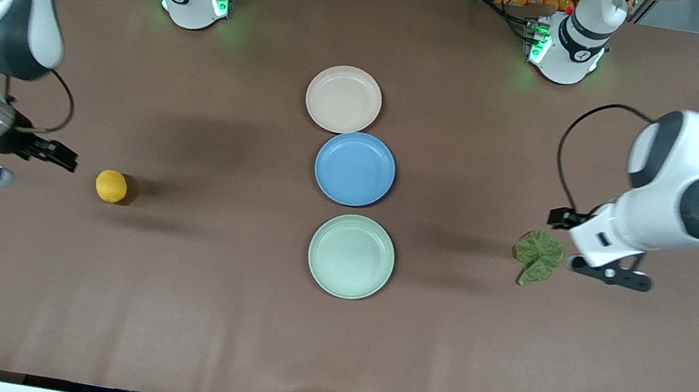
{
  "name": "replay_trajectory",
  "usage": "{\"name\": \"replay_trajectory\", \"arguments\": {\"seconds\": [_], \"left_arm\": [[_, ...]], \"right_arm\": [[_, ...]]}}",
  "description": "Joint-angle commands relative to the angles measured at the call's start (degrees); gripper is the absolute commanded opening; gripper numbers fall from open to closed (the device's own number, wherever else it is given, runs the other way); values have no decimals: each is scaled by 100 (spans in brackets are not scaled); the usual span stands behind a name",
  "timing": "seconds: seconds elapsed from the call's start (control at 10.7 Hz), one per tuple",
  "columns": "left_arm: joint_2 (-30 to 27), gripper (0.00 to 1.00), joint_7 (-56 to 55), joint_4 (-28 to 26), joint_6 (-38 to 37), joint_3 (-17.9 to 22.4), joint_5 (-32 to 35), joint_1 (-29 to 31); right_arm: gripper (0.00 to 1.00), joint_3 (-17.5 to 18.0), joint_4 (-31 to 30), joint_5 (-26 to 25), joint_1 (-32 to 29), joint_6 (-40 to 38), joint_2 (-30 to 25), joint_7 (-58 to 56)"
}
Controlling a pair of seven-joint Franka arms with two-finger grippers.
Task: Place lemon and lettuce in plates
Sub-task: 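Grasp the lemon with the right gripper while the left gripper grasps the lettuce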
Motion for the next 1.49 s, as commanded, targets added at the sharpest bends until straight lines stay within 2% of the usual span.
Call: {"name": "replay_trajectory", "arguments": {"seconds": [0.0,0.56,1.12,1.21,1.4], "left_arm": [[148,100,53,-663,1116,2,196,38],[1133,100,229,-664,2268,11,258,249],[1476,100,194,-673,2454,2,258,328],[1538,100,168,-699,2568,2,249,319],[1574,100,159,-760,2683,2,258,328]], "right_arm": [[100,35,-809,97,-7,1095,215,-32],[100,35,-1013,97,10,2599,1262,-32],[100,26,-1188,62,36,3084,1527,-67],[93,26,-1293,44,36,3084,1457,-102],[56,26,-1443,27,-7,3137,1377,-347]]}}
